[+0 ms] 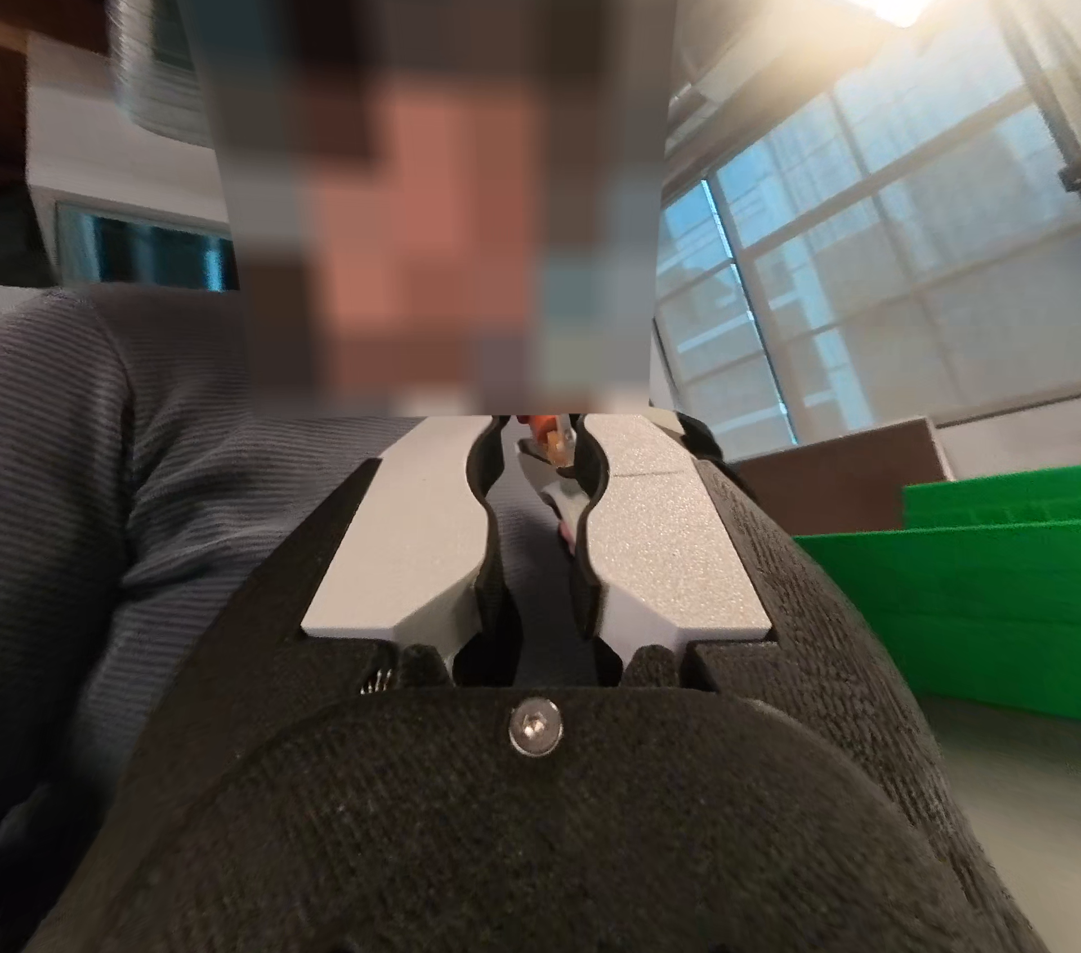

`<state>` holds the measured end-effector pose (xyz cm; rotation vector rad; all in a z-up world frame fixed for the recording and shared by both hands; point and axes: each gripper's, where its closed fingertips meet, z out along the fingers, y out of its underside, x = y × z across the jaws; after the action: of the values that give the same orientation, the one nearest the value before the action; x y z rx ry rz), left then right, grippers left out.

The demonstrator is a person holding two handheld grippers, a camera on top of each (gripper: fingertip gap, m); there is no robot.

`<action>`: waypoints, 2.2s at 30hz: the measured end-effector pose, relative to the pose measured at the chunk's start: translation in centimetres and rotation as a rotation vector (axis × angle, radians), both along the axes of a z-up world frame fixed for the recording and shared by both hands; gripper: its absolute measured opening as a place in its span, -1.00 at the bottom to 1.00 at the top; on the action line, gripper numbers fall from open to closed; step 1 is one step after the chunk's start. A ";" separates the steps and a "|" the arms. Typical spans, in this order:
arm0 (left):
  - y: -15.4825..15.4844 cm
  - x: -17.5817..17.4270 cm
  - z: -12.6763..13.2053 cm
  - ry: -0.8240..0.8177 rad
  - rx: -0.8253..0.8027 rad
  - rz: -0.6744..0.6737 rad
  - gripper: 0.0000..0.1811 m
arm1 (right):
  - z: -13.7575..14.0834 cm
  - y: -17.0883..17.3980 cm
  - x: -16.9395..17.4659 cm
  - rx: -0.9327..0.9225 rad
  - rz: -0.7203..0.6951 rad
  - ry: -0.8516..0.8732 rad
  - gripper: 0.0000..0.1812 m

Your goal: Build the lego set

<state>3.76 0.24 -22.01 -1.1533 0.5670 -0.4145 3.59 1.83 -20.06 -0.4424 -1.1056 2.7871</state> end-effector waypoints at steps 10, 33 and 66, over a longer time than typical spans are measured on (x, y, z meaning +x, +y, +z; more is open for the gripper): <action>0.8 0.0 0.1 0.000 -0.011 0.018 -0.74 | -0.3 0.9 -0.2 0.135 -0.241 -0.005 -0.82; 0.3 0.5 1.0 -0.037 -0.043 -0.079 -0.84 | 1.8 -1.4 0.4 0.309 -0.429 0.049 -0.71; -1.7 2.3 3.7 -0.062 0.092 -0.183 -0.87 | 3.6 -3.6 2.2 0.438 -0.413 0.208 -0.81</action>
<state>6.02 -1.45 -18.27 -1.0003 0.6329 -0.5734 5.79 -1.80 -16.48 -0.2812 -1.3447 2.1080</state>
